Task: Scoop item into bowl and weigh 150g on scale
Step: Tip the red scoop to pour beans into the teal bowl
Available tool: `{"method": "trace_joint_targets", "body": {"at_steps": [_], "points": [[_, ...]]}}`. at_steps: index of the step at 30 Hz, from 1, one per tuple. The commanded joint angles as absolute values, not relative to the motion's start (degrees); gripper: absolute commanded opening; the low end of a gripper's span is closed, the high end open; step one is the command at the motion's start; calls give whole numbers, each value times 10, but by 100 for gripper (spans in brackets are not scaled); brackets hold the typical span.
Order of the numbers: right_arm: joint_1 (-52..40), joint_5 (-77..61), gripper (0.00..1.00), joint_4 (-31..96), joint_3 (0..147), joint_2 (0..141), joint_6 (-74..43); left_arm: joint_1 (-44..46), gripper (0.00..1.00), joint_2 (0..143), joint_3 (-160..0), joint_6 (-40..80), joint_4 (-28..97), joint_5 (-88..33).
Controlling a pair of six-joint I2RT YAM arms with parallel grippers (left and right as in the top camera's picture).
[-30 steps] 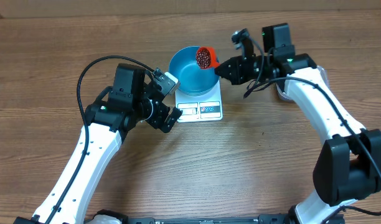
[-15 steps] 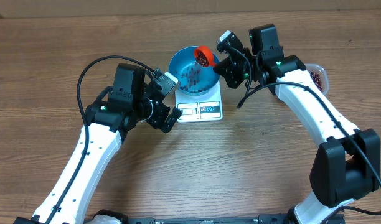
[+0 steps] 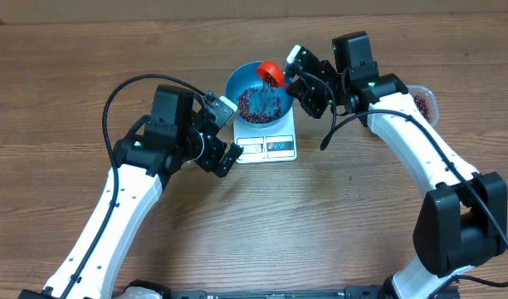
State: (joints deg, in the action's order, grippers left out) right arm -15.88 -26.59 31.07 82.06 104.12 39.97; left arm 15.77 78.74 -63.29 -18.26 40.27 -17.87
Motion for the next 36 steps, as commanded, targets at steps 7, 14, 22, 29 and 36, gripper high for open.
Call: {"method": "trace_joint_targets", "body": {"at_steps": [7,14,22,29,36], "points": [[-161,-266,4,295,837,1042,526,162,99,779,-632,-195,402,-189],[-161,-265,4,288,837,1042,525,162,100,779,-632,-195,402,-189],[-161,-225,4,291,838,1027,379,162,100,779,-632,-195,402,-189],[-160,-180,4,345,838,965,265,162,100,779,-632,-195,402,-189],[-160,-32,4,400,838,885,180,162,99,779,-632,-195,402,-189]]}}
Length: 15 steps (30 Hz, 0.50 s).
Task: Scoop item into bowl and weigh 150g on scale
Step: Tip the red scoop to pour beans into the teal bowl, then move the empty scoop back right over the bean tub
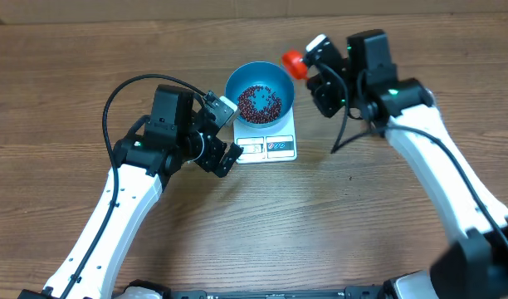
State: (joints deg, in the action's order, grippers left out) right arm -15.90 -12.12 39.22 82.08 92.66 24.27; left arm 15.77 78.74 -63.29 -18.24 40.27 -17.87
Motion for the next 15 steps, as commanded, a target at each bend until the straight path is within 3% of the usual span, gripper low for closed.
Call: {"method": "trace_joint_targets", "body": {"at_steps": [1,7,15], "points": [[-158,-9,4,407,838,876,170,162,100,779,-632,-195,402,-189],[-115,114,4,456,837,855,102,162,100,779,-632,-195,402,-189],[-3,99,4,529,836,858,70,162,100,779,-632,-195,402,-189]]}}
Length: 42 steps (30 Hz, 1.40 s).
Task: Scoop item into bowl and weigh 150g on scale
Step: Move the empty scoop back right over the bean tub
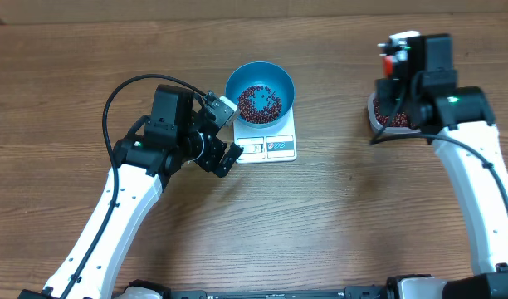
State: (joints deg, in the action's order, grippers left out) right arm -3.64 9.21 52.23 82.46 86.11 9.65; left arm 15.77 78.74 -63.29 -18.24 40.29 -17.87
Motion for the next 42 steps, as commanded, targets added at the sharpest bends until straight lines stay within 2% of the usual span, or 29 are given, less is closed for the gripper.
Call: {"method": "trace_joint_targets", "body": {"at_steps": [1,10,29,33,34,36,42], "points": [[11,90,4,533,836,858,70,162,100,779,-632,-195,402,-189],[107,-24,4,545,810,867,71,162,100,779,-632,-195,402,-189],[113,-57,4,535,779,945,81,162,100,779,-632,-195,402,-189],[113,-57,14,534,779,945,81,162,100,779,-632,-195,402,-189],[113,-57,14,535,779,945,81,162,100,779,-632,-195,402,-189],[113,-57,4,535,779,945,81,162,100,779,-632,-195,402,-189],[113,-57,4,534,779,945,81,162,100,779,-632,-195,402,-189]]}}
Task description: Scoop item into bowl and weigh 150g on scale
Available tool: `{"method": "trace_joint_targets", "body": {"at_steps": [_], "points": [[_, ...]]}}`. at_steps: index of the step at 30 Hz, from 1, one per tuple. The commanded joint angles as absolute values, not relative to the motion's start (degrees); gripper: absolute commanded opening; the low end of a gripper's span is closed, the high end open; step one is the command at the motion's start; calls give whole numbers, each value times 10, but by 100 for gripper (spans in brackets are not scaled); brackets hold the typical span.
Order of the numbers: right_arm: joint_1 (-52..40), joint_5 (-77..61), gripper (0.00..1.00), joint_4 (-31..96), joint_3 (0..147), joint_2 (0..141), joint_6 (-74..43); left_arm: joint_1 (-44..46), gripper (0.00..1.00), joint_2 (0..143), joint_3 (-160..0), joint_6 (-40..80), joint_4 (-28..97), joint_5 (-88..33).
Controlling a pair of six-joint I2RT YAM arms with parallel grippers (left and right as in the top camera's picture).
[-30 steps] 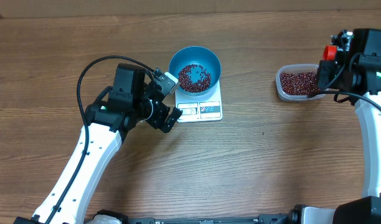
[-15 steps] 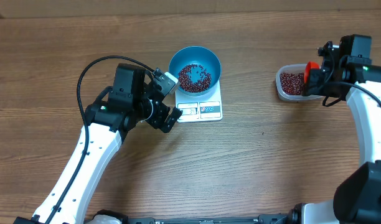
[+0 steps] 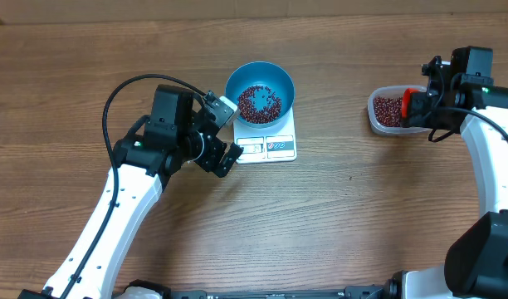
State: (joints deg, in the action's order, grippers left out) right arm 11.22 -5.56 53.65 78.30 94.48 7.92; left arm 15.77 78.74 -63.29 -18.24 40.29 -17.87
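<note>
A blue bowl [image 3: 260, 83] holding dark red beans [image 3: 259, 102] stands on the white scale [image 3: 267, 147] at the table's middle back. My left gripper [image 3: 227, 131] is open just left of the scale, one finger towards the bowl and one towards the scale's front corner. At the right, a clear container [image 3: 386, 110] holds more red beans. My right gripper [image 3: 420, 106] is shut on the red scoop [image 3: 410, 98], whose head sits at the container's right rim. What the scoop holds is hidden.
The wooden table [image 3: 345, 216] carries nothing else that shows. The left arm's black cable [image 3: 129, 87] loops over the table behind it. My right arm [image 3: 495, 166] runs along the right edge of the overhead view.
My right gripper with the red scoop was over the container's back edge; now it is to the right of the container, scoop at its right rim. The left arm, bowl and scale are unchanged.
At first the red scoop was tipped over the blue bowl with beans falling in. Then it was clear of the bowl's right rim. After that it was above the bean container, and now it sits at the container's right side. The left arm stayed still.
</note>
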Motion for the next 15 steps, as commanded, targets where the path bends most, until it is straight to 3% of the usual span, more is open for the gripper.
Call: {"method": "trace_joint_targets", "body": {"at_steps": [1,3,5,10,15], "points": [[113,-57,4,533,779,945,81,162,99,779,-632,-195,402,-189],[113,-57,4,531,779,945,81,162,100,779,-632,-195,402,-189],[113,-57,11,530,779,945,81,162,100,779,-632,-195,402,-189],[113,-57,4,528,779,945,81,162,100,779,-632,-195,402,-189],[113,-57,4,528,779,945,81,162,100,779,-632,-195,402,-189]]}}
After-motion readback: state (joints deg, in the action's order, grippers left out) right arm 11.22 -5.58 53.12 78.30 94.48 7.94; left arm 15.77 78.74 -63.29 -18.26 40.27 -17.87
